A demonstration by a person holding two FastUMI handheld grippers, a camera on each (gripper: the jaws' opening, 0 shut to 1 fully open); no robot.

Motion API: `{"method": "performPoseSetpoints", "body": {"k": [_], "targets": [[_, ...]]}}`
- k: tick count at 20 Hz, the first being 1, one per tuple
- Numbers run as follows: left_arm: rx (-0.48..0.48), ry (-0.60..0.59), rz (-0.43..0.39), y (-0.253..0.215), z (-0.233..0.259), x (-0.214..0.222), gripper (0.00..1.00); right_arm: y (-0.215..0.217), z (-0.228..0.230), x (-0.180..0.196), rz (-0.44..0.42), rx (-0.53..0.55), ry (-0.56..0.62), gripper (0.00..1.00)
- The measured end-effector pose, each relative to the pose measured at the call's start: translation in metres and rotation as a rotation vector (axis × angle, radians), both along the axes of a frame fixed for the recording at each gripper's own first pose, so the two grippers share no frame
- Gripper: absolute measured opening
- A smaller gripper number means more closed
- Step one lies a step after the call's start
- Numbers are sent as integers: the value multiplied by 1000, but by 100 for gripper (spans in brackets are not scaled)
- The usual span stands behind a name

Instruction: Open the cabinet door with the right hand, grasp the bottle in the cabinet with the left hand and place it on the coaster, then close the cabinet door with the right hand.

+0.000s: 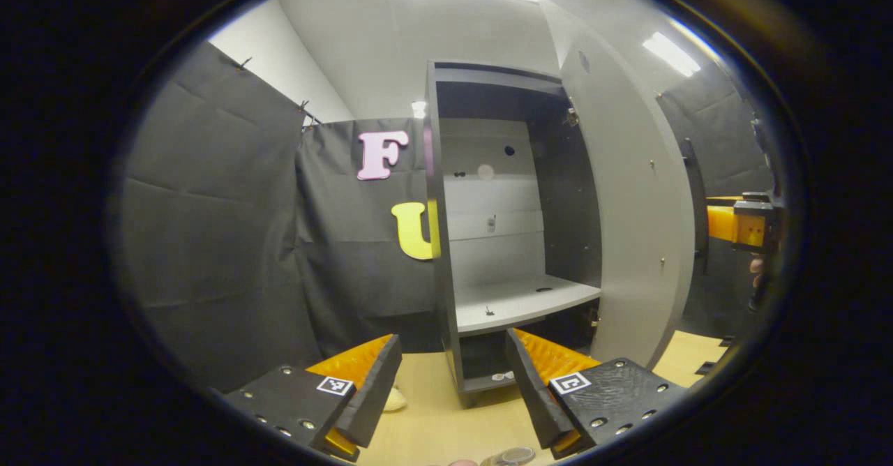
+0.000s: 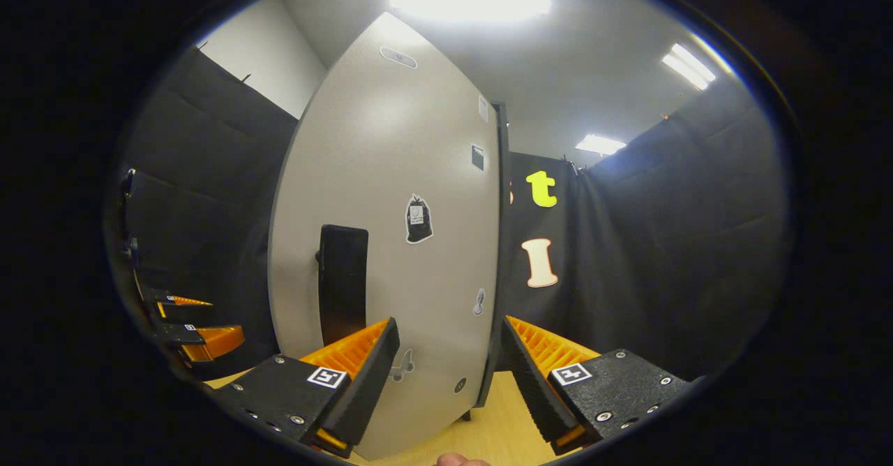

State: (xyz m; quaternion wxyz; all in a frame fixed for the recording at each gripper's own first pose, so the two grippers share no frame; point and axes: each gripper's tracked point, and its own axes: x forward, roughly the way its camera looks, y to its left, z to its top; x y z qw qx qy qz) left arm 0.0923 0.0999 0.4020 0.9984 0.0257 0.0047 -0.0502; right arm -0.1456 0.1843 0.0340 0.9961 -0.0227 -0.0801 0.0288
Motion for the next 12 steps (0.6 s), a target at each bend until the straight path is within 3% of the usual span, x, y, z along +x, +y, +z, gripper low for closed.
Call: {"method": "performPoseSetpoints", "body": {"k": [5,12], "targets": [[0,1,39,-10,7,14,86,6,-1,18,68,12,13,92],[39,-37,31,-42,29,25,86,-10,-2,60,98,34,49,93]]}}
